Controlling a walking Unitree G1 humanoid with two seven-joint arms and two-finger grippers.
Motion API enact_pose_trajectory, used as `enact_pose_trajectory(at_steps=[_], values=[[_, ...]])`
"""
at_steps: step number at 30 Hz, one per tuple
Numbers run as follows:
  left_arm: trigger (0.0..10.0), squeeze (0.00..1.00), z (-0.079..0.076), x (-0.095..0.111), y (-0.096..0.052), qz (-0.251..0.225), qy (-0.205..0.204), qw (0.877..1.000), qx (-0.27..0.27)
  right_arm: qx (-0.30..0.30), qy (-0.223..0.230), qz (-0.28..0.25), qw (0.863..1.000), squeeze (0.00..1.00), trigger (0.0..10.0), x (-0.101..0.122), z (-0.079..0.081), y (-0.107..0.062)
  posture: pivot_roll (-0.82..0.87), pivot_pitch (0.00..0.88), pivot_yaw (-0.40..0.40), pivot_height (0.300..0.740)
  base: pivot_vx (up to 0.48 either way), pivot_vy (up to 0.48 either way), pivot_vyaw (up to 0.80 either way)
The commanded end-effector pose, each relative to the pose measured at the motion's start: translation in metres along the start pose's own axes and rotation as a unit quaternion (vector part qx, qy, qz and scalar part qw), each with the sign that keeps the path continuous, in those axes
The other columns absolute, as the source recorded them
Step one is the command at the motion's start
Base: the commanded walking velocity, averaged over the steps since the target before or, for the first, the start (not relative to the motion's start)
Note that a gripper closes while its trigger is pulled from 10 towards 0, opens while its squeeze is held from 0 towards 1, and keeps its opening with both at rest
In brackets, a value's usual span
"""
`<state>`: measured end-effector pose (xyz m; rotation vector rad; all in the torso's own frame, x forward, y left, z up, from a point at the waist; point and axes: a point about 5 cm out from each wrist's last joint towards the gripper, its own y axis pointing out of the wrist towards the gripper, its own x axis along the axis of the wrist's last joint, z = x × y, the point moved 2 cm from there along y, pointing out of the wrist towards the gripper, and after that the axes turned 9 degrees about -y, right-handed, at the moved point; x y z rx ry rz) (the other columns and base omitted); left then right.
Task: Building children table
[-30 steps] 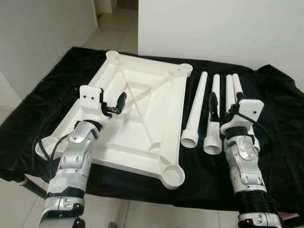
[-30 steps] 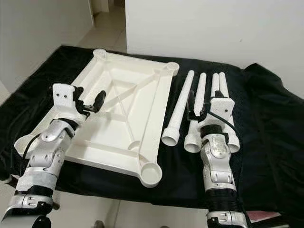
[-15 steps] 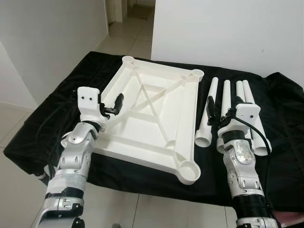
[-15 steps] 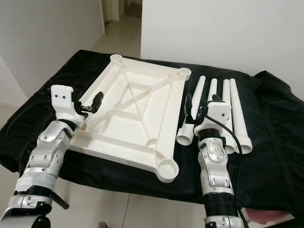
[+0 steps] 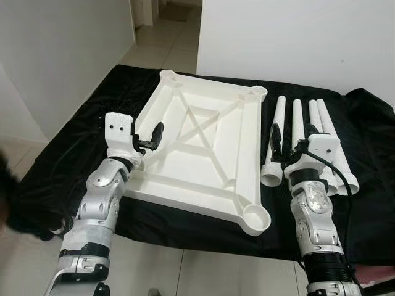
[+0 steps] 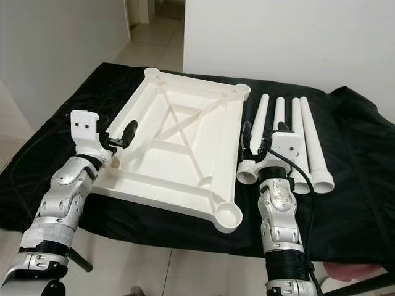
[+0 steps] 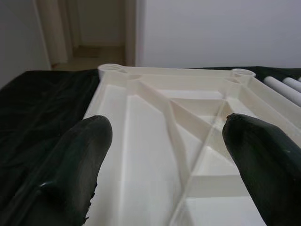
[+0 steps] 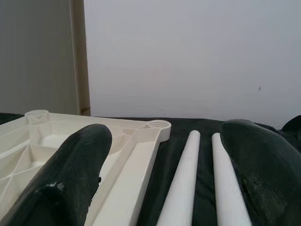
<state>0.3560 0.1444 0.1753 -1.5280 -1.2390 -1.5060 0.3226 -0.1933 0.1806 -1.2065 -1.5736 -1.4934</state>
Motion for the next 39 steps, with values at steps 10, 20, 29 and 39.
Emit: enact_pose_trajectory(at_steps=[10,20,29,39], values=[[10.0,0.00,0.0030,0.0030,0.0013,-0.008,0.002,1.000,-0.001,-0.015,0.001,-0.001,1.000,0.00,10.0,0.0002,-0.0058,0.0010,-0.01,0.011,-0.005,0.740,0.000,0.000,-0.67],[10.0,0.00,0.0051,-0.0001,0.0021,0.002,-0.006,1.000,0.004,-0.015,0.003,-0.006,1.000,0.00,10.0,0.0018,-0.0039,0.0007,-0.01,0.006,-0.002,0.740,0.000,0.107,-0.13],[10.0,0.00,0.0067,-0.0003,0.0016,0.002,-0.006,1.000,0.005,-0.014,0.003,-0.006,1.000,0.00,10.0,0.0013,-0.0030,0.0008,-0.01,0.002,-0.003,0.740,0.000,0.408,0.00],[10.0,0.00,0.0032,-0.0022,0.0007,0.003,-0.002,1.000,-0.004,-0.013,0.003,-0.007,1.000,0.00,10.0,0.0007,-0.0022,0.0018,0.00,0.000,-0.007,0.740,0.000,0.282,0.00]])
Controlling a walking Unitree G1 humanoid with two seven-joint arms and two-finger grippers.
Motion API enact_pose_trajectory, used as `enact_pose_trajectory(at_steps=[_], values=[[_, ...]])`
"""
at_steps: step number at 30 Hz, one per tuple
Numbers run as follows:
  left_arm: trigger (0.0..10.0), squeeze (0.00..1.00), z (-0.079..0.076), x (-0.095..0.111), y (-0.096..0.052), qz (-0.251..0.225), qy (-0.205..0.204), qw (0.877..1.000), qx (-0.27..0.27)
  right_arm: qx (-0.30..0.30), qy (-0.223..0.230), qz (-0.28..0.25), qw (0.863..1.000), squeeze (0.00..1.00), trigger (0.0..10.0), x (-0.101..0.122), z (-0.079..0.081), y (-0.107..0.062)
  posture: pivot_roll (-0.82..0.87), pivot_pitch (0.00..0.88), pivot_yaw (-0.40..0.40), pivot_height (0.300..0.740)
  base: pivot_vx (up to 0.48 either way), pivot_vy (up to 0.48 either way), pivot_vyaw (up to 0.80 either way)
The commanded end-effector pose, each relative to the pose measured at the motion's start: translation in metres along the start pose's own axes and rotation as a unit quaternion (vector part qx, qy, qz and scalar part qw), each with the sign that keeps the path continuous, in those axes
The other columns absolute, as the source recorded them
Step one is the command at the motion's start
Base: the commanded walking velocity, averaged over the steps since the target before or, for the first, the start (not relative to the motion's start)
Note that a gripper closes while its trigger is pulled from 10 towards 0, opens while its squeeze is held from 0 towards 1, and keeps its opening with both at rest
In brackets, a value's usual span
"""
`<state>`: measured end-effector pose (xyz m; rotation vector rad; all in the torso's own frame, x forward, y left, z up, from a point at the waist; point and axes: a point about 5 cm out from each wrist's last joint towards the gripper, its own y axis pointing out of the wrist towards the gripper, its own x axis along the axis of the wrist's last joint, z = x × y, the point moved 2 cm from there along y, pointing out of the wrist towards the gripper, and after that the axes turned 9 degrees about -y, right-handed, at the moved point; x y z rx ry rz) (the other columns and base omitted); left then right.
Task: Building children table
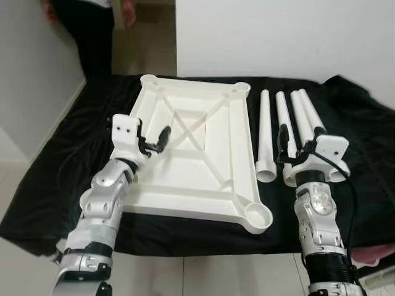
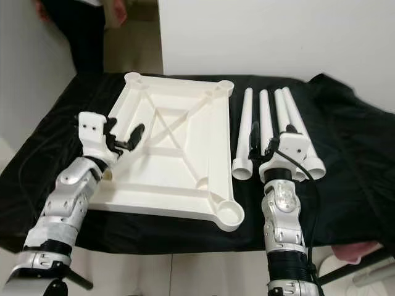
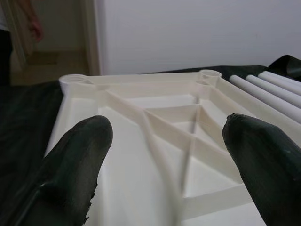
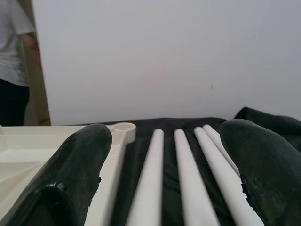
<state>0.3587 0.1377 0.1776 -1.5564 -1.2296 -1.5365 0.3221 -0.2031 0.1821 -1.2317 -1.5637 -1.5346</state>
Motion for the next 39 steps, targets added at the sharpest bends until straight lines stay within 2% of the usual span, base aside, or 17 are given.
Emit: enact_pose_trajectory(at_steps=[1,12,20,27,33,34,36,38,39], values=[[10.0,0.00,0.007,-0.004,-0.005,0.008,0.010,1.000,0.011,0.007,0.009,0.000,1.000,0.00,10.0,0.000,0.008,0.001,0.00,0.000,-0.008,0.740,0.000,0.000,0.00],[10.0,0.00,-0.007,-0.011,0.002,0.015,0.012,1.000,-0.004,0.003,0.006,0.007,1.000,0.00,10.0,-0.002,0.006,0.001,-0.02,0.000,-0.011,0.740,0.000,0.000,-0.66],[10.0,0.00,-0.015,-0.009,0.012,0.010,-0.002,1.000,-0.008,-0.010,0.008,0.010,1.000,0.00,10.0,0.000,0.006,0.008,-0.07,0.000,-0.023,0.740,0.000,0.000,0.00],[10.0,0.00,-0.013,-0.006,0.013,-0.008,0.008,1.000,0.013,-0.013,0.011,0.019,1.000,0.00,10.0,-0.001,0.009,0.011,-0.07,0.000,-0.020,0.740,0.000,0.000,0.00],[10.0,0.00,-0.028,-0.011,0.010,0.005,0.031,0.999,-0.014,-0.018,0.018,0.058,0.998,0.00,10.0,-0.012,0.010,0.011,-0.06,0.000,0.006,0.740,0.000,0.000,0.00],[10.0,0.00,-0.038,-0.014,0.009,0.014,0.038,0.998,-0.042,-0.029,0.029,0.077,0.996,0.00,10.0,-0.019,0.006,0.009,-0.06,0.000,0.007,0.740,0.000,0.000,0.00],[10.0,0.00,-0.038,-0.014,0.009,0.014,0.038,0.998,-0.042,-0.029,0.029,0.077,0.996,0.00,10.0,-0.019,0.006,0.009,-0.06,0.000,0.007,0.740,0.000,0.000,0.00],[10.0,0.00,-0.058,-0.021,0.006,0.037,0.061,0.993,-0.099,-0.053,0.037,0.109,0.992,0.00,10.0,-0.031,-0.001,0.004,-0.05,0.000,0.018,0.740,0.000,0.000,0.00],[10.0,0.00,-0.064,-0.026,0.005,0.053,0.052,0.991,-0.115,-0.062,0.031,0.125,0.990,0.00,10.0,-0.037,-0.006,0.001,-0.05,0.000,0.027,0.740,0.000,0.000,0.00]])
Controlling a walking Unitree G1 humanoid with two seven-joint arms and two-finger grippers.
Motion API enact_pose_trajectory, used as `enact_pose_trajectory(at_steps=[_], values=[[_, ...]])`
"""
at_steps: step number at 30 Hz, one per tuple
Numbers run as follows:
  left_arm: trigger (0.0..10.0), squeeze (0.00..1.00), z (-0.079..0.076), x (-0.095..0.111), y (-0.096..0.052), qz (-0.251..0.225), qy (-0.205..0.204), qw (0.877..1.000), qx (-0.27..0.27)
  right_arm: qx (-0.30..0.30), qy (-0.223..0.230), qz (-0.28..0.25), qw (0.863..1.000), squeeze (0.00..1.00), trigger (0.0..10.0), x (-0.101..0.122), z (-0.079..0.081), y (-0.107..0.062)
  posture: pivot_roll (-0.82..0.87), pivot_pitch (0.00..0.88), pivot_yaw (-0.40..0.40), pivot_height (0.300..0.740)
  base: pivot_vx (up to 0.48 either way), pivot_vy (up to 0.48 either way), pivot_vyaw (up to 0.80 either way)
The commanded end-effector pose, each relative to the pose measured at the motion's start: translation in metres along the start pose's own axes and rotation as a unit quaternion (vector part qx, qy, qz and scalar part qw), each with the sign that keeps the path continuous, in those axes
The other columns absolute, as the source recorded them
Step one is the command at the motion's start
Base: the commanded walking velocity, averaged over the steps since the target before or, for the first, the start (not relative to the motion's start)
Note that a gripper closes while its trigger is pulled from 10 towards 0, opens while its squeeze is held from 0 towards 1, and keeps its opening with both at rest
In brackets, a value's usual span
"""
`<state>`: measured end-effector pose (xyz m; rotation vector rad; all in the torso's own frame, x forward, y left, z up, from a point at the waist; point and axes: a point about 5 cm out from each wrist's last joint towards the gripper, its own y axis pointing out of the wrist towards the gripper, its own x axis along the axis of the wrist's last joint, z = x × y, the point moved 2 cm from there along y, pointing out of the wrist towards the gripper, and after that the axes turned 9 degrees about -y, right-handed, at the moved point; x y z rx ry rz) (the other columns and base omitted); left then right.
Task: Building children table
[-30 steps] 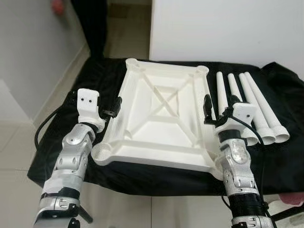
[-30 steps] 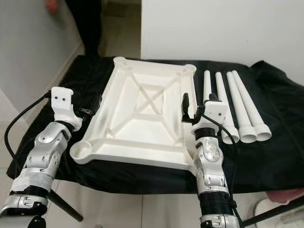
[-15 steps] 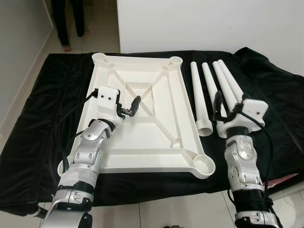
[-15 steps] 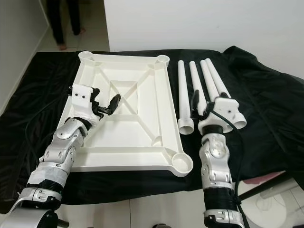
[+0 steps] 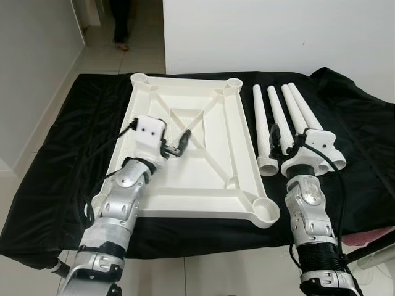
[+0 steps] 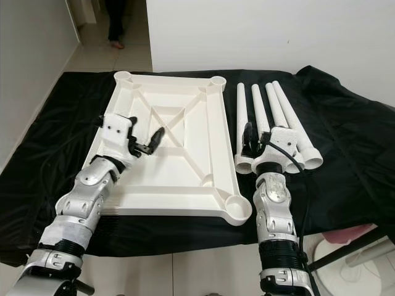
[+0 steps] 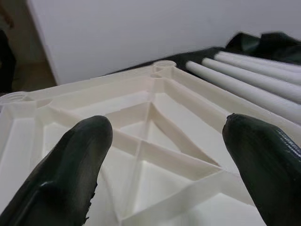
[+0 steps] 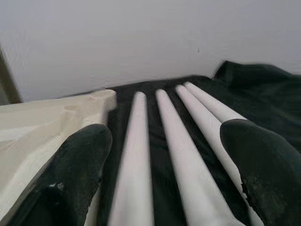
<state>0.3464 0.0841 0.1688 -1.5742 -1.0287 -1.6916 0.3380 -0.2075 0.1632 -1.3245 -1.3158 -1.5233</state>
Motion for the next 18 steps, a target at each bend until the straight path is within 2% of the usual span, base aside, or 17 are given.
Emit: enact_pose_trajectory(at_steps=[1,4,9,13,14,15,16,17,18], values=[[10.0,0.00,-0.012,-0.008,0.000,0.027,0.001,0.999,-0.039,-0.018,-0.001,0.033,0.999,0.00,10.0,-0.014,-0.009,-0.003,-0.05,0.000,0.027,0.740,0.000,0.000,0.00],[10.0,0.00,-0.022,-0.012,0.000,0.029,-0.003,0.998,-0.064,-0.033,-0.015,0.072,0.997,0.00,10.0,-0.030,-0.023,-0.008,-0.05,0.000,0.036,0.740,0.000,0.000,0.00],[10.0,0.00,-0.024,-0.013,0.000,0.029,0.003,0.997,-0.067,-0.033,-0.018,0.081,0.996,0.00,10.0,-0.034,-0.026,-0.009,-0.05,0.000,0.036,0.740,0.000,0.000,0.00],[10.0,0.00,-0.026,-0.015,0.001,0.029,-0.008,0.998,-0.064,-0.025,-0.025,0.095,0.995,0.00,10.0,-0.041,-0.030,-0.011,-0.06,0.000,0.046,0.740,0.000,0.000,0.00],[10.0,0.00,-0.026,-0.014,0.002,0.024,-0.014,0.998,-0.061,-0.016,-0.029,0.077,0.996,0.00,10.0,-0.036,-0.030,-0.009,-0.06,0.000,0.049,0.740,0.000,0.000,0.00],[10.0,0.00,-0.025,-0.011,0.003,0.017,-0.018,0.998,-0.054,-0.012,-0.038,0.037,0.999,0.00,10.0,-0.025,-0.030,-0.007,-0.06,0.000,0.049,0.740,0.000,0.000,0.00],[10.0,0.00,-0.025,-0.011,0.003,0.017,-0.018,0.998,-0.054,-0.012,-0.038,0.037,0.999,0.00,10.0,-0.025,-0.030,-0.007,-0.06,0.000,0.049,0.740,0.000,0.000,0.00],[10.0,0.00,-0.024,-0.009,0.004,0.011,-0.017,0.999,-0.050,-0.006,-0.047,0.002,0.999,0.00,10.0,-0.014,-0.028,-0.007,-0.06,0.000,0.048,0.740,0.000,0.000,0.00],[10.0,0.00,-0.024,-0.009,0.004,0.011,-0.017,0.999,-0.050,-0.006,-0.047,0.002,0.999,0.00,10.0,-0.014,-0.028,-0.007,-0.06,0.000,0.048,0.740,0.000,0.000,0.00]])
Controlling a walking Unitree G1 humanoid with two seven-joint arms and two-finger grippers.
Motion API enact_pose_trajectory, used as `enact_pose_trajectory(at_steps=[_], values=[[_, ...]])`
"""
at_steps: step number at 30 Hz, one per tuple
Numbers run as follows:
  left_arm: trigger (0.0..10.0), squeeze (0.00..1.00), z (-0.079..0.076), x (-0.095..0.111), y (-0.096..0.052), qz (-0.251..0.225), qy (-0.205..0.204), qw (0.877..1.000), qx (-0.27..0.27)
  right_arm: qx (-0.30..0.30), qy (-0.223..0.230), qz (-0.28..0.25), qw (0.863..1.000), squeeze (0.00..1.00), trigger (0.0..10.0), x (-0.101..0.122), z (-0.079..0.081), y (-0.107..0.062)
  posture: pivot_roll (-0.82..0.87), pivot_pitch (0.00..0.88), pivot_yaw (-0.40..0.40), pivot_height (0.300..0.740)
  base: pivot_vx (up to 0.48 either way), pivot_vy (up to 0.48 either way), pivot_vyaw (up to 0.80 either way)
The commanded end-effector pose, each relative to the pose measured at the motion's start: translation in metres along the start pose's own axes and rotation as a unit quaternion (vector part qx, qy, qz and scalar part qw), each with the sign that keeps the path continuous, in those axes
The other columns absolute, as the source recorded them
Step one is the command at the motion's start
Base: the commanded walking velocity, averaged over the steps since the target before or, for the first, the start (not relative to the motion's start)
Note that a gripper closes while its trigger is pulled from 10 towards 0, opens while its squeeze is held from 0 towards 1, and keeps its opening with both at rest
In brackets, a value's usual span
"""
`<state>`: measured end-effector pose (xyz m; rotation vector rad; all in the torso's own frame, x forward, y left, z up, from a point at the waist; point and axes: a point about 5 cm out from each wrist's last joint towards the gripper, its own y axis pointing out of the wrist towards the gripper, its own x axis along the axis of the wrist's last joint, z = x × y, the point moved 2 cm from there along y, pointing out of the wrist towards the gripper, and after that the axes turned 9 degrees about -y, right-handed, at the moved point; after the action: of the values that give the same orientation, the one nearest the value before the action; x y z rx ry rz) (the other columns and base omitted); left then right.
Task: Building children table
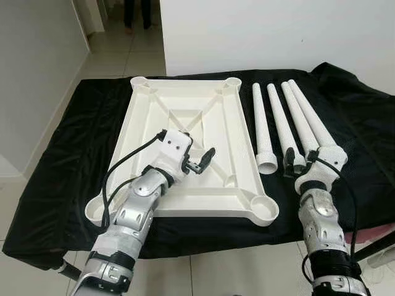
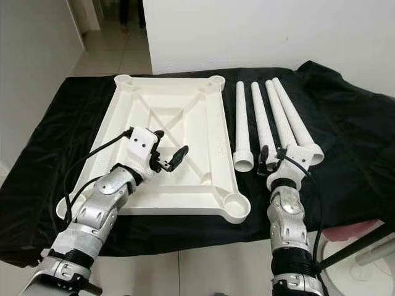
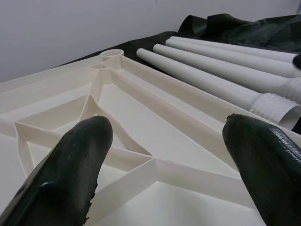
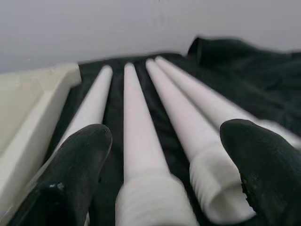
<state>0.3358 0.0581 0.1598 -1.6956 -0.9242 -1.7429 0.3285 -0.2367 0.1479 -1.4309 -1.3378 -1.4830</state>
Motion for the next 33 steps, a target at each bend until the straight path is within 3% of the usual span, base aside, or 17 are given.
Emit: enact_pose_trajectory(at_steps=[1,5,10,13,19,24,28,29,33], values=[[10.0,0.00,0.004,0.003,0.000,-0.008,0.001,1.000,0.015,0.004,-0.008,-0.042,0.999,0.00,10.0,0.013,0.002,-0.002,-0.05,0.000,0.045,0.740,0.000,0.000,0.00],[10.0,0.00,0.007,0.004,-0.003,-0.010,0.006,1.000,0.024,0.005,-0.011,-0.066,0.998,0.00,10.0,0.022,0.005,-0.005,-0.05,0.000,0.036,0.740,0.000,0.000,0.00],[10.0,0.00,0.006,0.002,-0.007,-0.008,0.006,1.000,0.022,0.005,-0.015,-0.029,0.999,0.00,10.0,0.010,0.005,-0.006,-0.05,0.000,0.029,0.740,0.000,0.000,0.00],[10.0,0.00,-0.001,0.000,-0.008,-0.005,-0.007,1.000,0.004,0.004,-0.009,-0.007,1.000,0.00,10.0,0.002,0.002,-0.004,-0.04,0.000,0.020,0.740,0.000,0.000,0.00],[10.0,0.00,-0.014,-0.001,-0.009,0.002,0.016,0.999,-0.039,0.013,-0.012,0.006,1.000,0.00,10.0,-0.002,-0.001,0.004,-0.03,0.000,0.015,0.740,0.000,0.000,0.00],[10.0,0.00,-0.033,-0.005,-0.011,0.019,0.017,0.996,-0.086,0.027,0.004,0.015,1.000,0.00,10.0,-0.002,0.006,0.015,-0.03,0.000,0.009,0.740,0.000,0.000,0.00],[10.0,0.00,-0.035,-0.004,-0.011,0.018,0.015,0.996,-0.090,0.031,0.006,0.017,0.999,0.00,10.0,-0.002,0.008,0.016,-0.03,0.000,0.009,0.740,0.000,0.000,0.00],[10.0,0.00,-0.034,-0.004,-0.015,0.023,0.015,0.996,-0.087,0.046,0.013,0.026,0.999,0.00,10.0,-0.002,0.014,0.020,-0.01,0.052,0.014,0.740,0.000,0.000,0.00],[10.0,0.00,-0.032,-0.003,-0.019,0.028,0.013,0.996,-0.083,0.059,0.017,0.044,0.997,0.00,10.0,-0.005,0.020,0.022,-0.01,0.073,0.013,0.740,0.000,0.000,0.00]])
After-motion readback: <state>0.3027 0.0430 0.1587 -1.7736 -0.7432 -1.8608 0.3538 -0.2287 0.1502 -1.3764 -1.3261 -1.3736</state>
